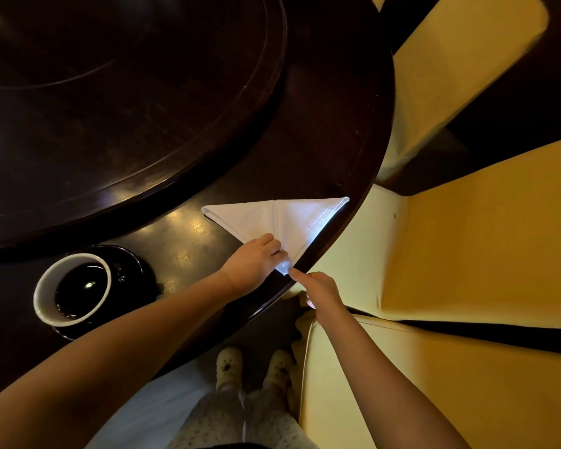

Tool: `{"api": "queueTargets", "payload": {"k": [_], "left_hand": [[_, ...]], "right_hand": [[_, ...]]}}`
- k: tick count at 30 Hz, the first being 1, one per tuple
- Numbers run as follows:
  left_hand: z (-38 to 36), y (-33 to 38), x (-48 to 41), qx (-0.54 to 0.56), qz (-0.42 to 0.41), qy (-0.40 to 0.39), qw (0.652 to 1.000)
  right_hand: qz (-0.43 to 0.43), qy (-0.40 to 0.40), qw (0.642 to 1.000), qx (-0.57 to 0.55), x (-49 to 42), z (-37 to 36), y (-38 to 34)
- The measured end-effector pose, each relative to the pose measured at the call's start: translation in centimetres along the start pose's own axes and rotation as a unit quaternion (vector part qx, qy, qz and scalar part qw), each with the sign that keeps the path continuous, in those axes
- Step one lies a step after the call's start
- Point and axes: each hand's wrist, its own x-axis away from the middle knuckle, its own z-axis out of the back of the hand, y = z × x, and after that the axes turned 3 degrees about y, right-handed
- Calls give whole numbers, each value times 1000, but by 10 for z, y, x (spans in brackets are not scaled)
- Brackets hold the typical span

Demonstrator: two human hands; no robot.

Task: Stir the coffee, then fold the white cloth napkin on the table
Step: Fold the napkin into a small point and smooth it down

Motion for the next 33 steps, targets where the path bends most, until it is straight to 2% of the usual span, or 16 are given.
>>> {"api": "queueTargets", "payload": {"k": [5, 13, 18, 21, 23, 25, 27, 30, 33], "left_hand": [[-5, 8, 3, 42, 37, 41, 998], [-13, 22, 10, 55, 78, 54, 994], [-17, 40, 17, 49, 129, 83, 987], [-20, 51, 20, 52, 168, 96, 980], [-21, 54, 16, 52, 199, 95, 974], [-24, 54, 10, 39, 213, 90, 972], [-26, 54, 7, 15, 212, 84, 974], [-27, 53, 6, -19, 193, 78, 978], [-23, 49, 8, -25, 174, 66, 982]], "right_hand": [[1, -5, 1000, 16, 0, 1, -1], [21, -3, 1000, 16, 1, 1, -1], [47, -12, 998, 39, 3, 4, -2], [74, -30, 993, 91, 1, 13, -6], [113, 30, 986, 116, -4, 26, -17], [174, 143, 964, 143, -12, 44, -35], [290, 204, 915, 191, -23, 59, -56], [408, 174, 842, 307, -44, 71, -91], [406, 88, 781, 467, -66, 75, -104]]}}
